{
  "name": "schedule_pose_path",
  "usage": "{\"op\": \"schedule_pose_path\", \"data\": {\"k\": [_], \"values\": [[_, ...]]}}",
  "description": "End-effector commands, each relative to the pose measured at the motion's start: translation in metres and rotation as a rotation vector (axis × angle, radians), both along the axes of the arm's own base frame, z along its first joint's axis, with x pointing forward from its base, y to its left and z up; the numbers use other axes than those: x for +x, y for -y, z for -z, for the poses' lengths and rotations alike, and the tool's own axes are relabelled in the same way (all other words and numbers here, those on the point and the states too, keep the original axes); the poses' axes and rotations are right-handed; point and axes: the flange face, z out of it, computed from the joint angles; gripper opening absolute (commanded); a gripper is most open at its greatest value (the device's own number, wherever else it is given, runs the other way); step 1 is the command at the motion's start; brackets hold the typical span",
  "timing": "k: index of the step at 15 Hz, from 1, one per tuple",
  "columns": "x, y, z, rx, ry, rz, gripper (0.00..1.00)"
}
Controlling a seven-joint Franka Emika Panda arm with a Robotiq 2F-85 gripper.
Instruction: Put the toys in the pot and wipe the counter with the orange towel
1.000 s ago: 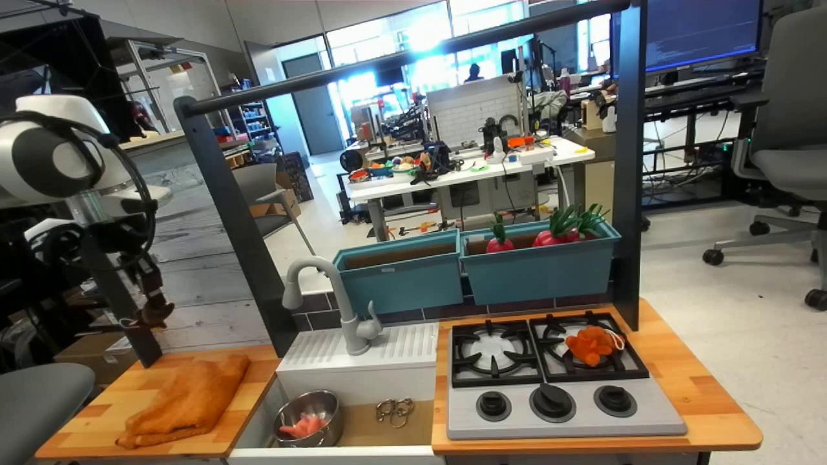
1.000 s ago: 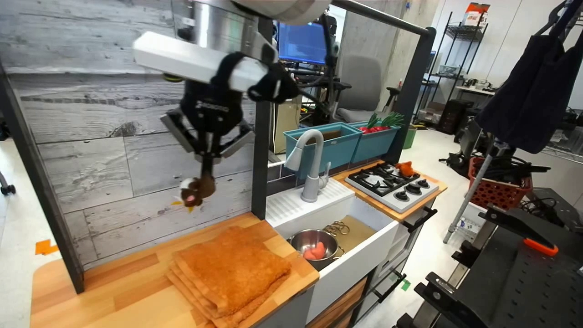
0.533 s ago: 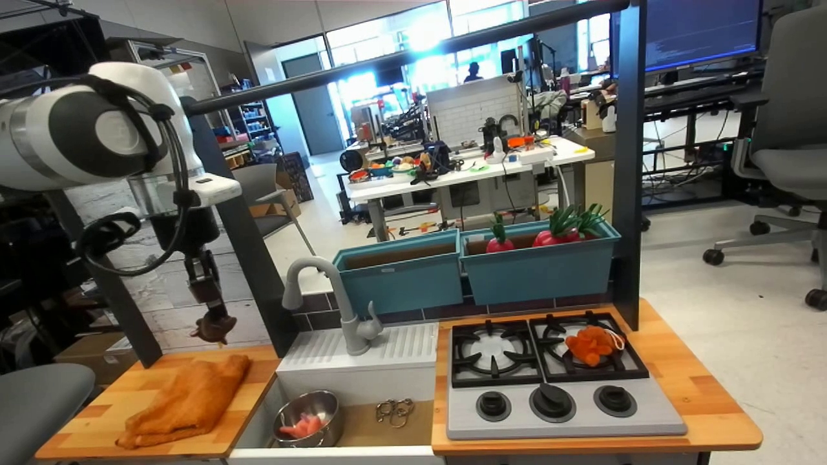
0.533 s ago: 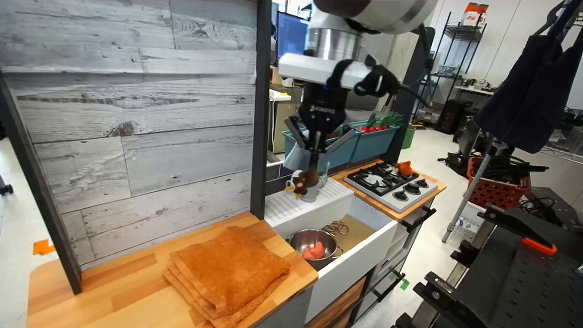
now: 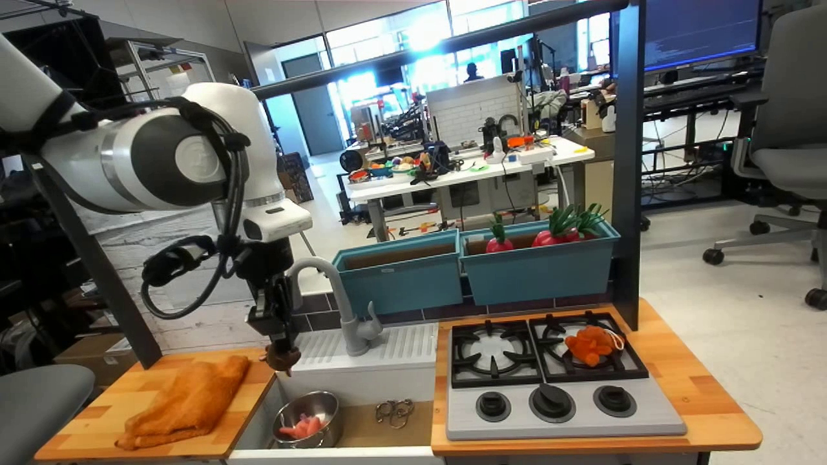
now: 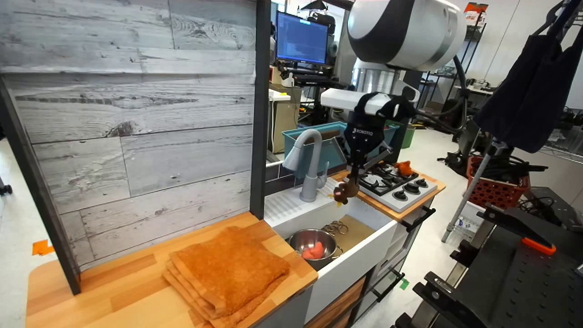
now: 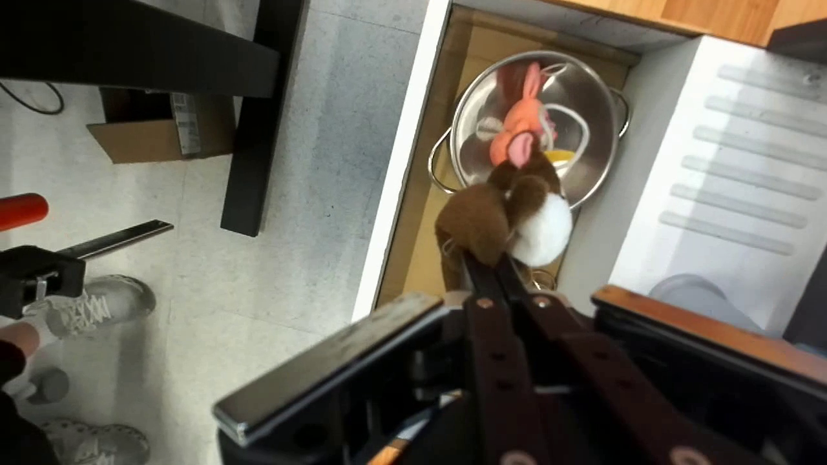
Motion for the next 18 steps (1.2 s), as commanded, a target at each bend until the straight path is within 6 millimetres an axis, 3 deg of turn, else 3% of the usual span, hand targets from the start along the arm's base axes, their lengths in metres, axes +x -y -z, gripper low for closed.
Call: {"op": "schedule_pose_path", "data": {"k": [1, 4, 5, 6, 10, 12, 15, 18], "values": [[0.01, -0.003, 0.023, -0.006, 0.001, 0.089, 0.01], [0.013, -0.011, 0.039, -0.005, -0.016, 0.106, 0.01], [0.014, -0.013, 0.042, -0.005, -0.017, 0.111, 0.27], [0.016, -0.015, 0.044, -0.002, -0.006, 0.113, 0.29], [0.021, -0.027, 0.036, 0.005, 0.071, 0.086, 0.56], [0.015, -0.038, 0.027, 0.001, 0.03, 0.045, 0.71], [-0.014, -0.062, 0.003, 0.003, -0.146, -0.08, 0.94], [-0.039, -0.086, -0.038, -0.038, -0.245, -0.218, 1.0]]}}
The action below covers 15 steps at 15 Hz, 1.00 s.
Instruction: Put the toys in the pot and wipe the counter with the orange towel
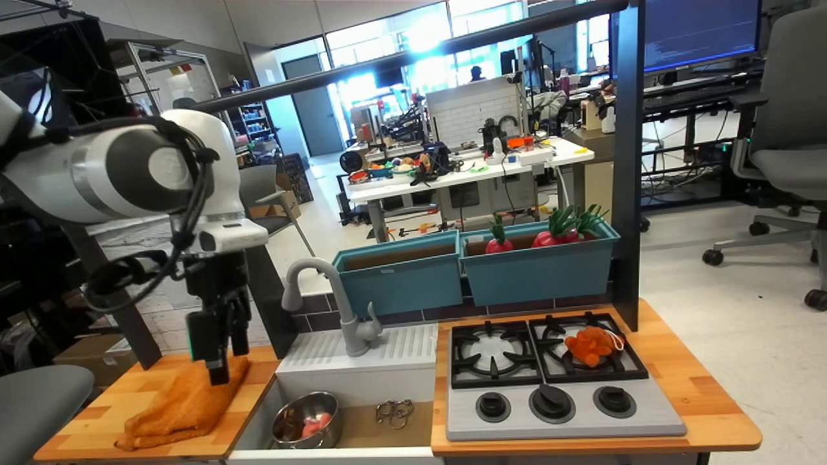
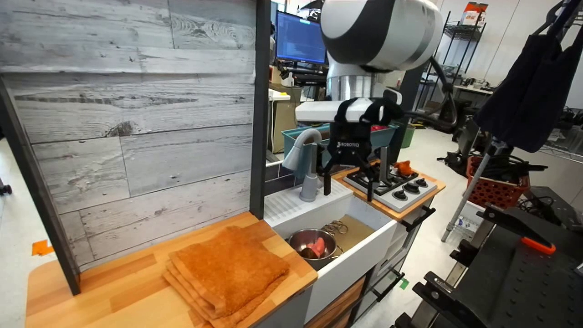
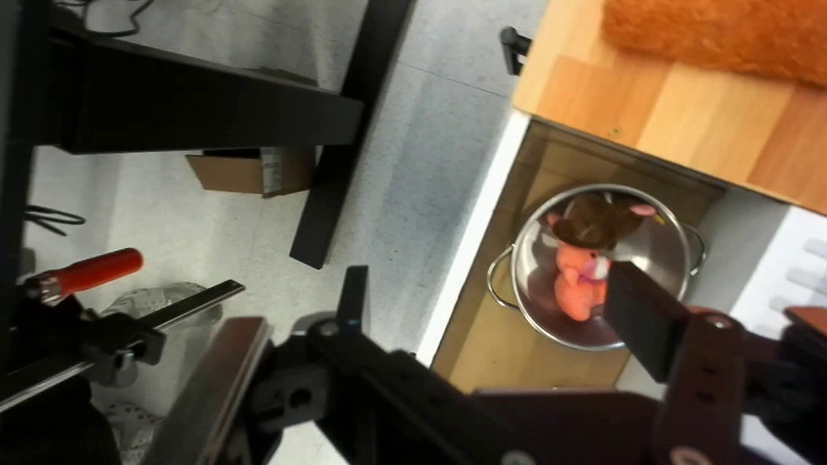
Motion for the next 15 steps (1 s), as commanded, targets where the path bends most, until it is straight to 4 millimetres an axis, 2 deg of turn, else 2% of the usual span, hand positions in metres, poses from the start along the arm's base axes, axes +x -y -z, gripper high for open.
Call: {"op": "schedule_pose_path", "data": {"k": [1, 3, 4, 10, 11, 13, 15], "values": [[-0.007, -0.009, -0.013, -0.01, -0.033, -0.044, 0.97], [-0.017, -0.022, -0.039, -0.02, -0.058, -0.092, 1.0], [-0.019, -0.024, -0.045, -0.02, -0.057, -0.097, 1.0], [-0.026, -0.019, -0.043, -0.021, -0.069, -0.102, 1.0], [-0.031, -0.02, -0.047, -0.072, -0.135, -0.167, 1.0], [-0.045, -0.019, -0.069, -0.086, -0.221, -0.258, 1.0], [-0.045, -0.017, -0.102, -0.07, -0.234, -0.375, 1.0]]}}
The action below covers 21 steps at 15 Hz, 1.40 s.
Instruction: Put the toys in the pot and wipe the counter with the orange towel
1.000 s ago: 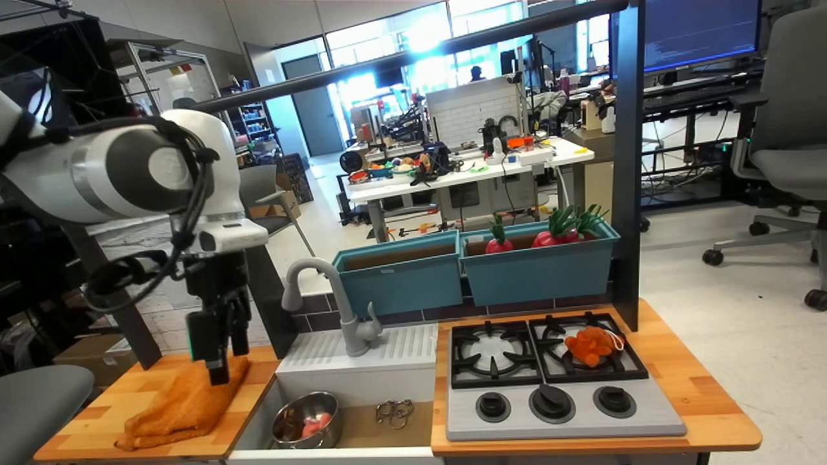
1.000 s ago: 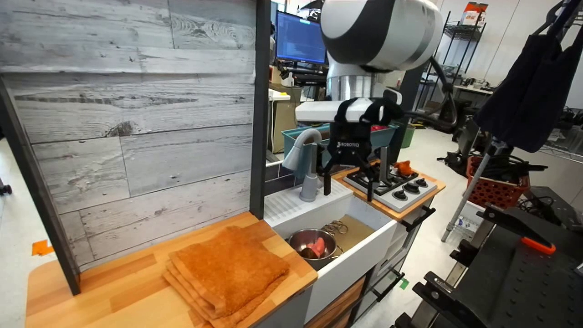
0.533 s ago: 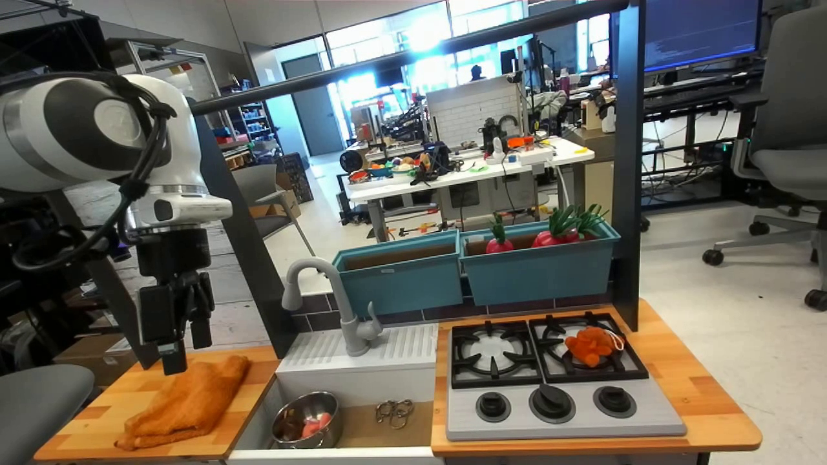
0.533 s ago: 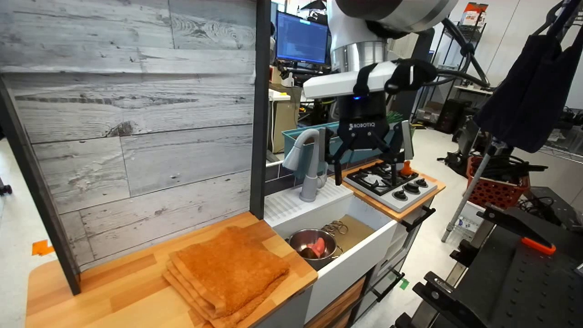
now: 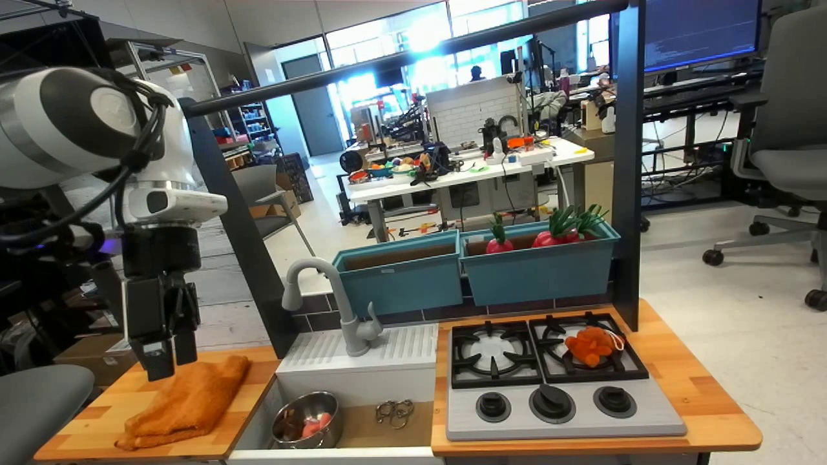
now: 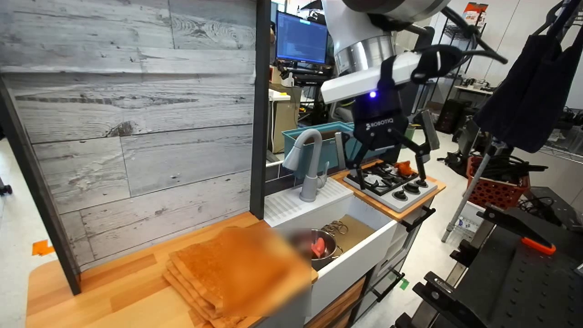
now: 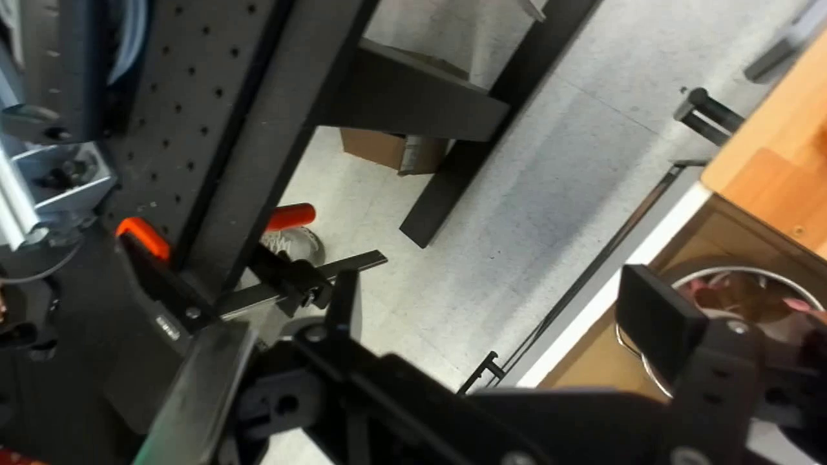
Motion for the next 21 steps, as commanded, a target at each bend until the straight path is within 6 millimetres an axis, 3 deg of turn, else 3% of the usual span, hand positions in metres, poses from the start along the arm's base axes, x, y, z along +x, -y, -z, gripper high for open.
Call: {"op": "schedule_pose_path", "data": {"k": [1, 4, 6, 9, 10, 13, 17, 21], "values": [[-0.002, 0.002, -0.065, 0.013, -0.038, -0.191, 1.0], [0.006, 0.009, -0.098, 0.016, -0.023, -0.355, 1.0], [0.013, 0.012, -0.109, 0.03, 0.01, -0.464, 1.0], [0.015, 0.003, -0.114, 0.13, -0.018, -0.596, 1.0], [0.014, 0.008, -0.109, 0.08, -0.01, -0.517, 1.0], [0.014, 0.002, -0.109, 0.109, -0.021, -0.576, 1.0], [0.027, -0.021, -0.078, 0.083, 0.116, -0.674, 1.0], [0.037, -0.064, -0.032, 0.149, 0.117, -0.73, 1.0]]}}
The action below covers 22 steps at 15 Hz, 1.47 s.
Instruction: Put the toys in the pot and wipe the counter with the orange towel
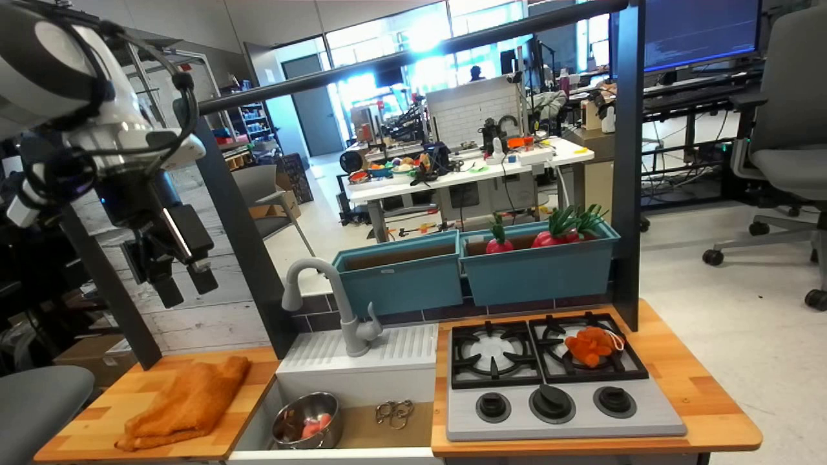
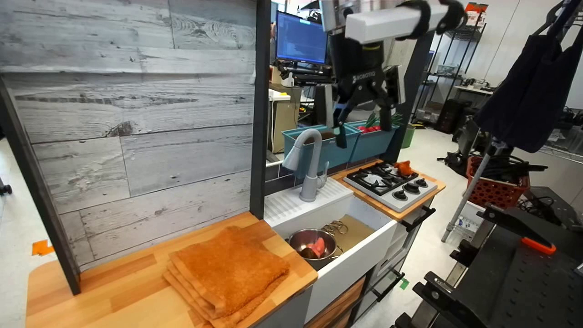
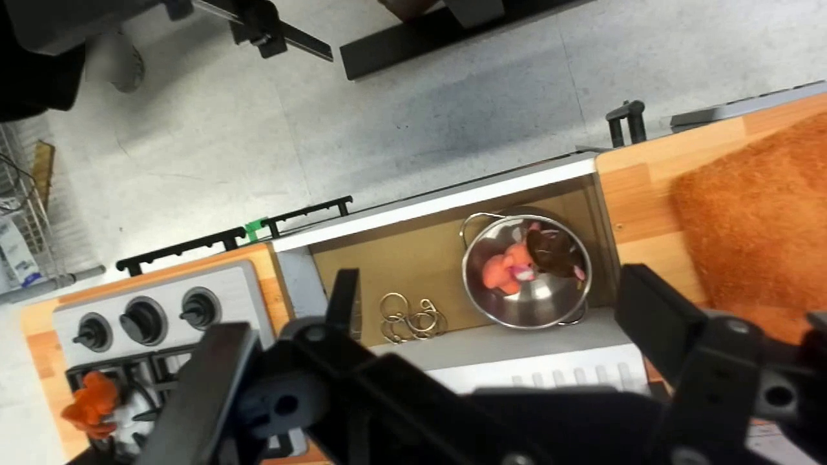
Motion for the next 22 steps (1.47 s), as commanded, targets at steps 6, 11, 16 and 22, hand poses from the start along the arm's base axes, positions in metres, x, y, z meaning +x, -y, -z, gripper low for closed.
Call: {"op": "schedule_pose_path", "data": {"k": [6, 11, 16, 22], "values": [[0.006, -0.064, 0.065, 0.028, -0.072, -0.07, 1.0], [0.015, -0.069, 0.062, 0.142, 0.052, -0.046, 1.0], [0.044, -0.109, 0.068, 0.336, 0.264, -0.033, 1.0], [0.047, -0.132, 0.1, 0.251, 0.179, 0.002, 1.0]]}}
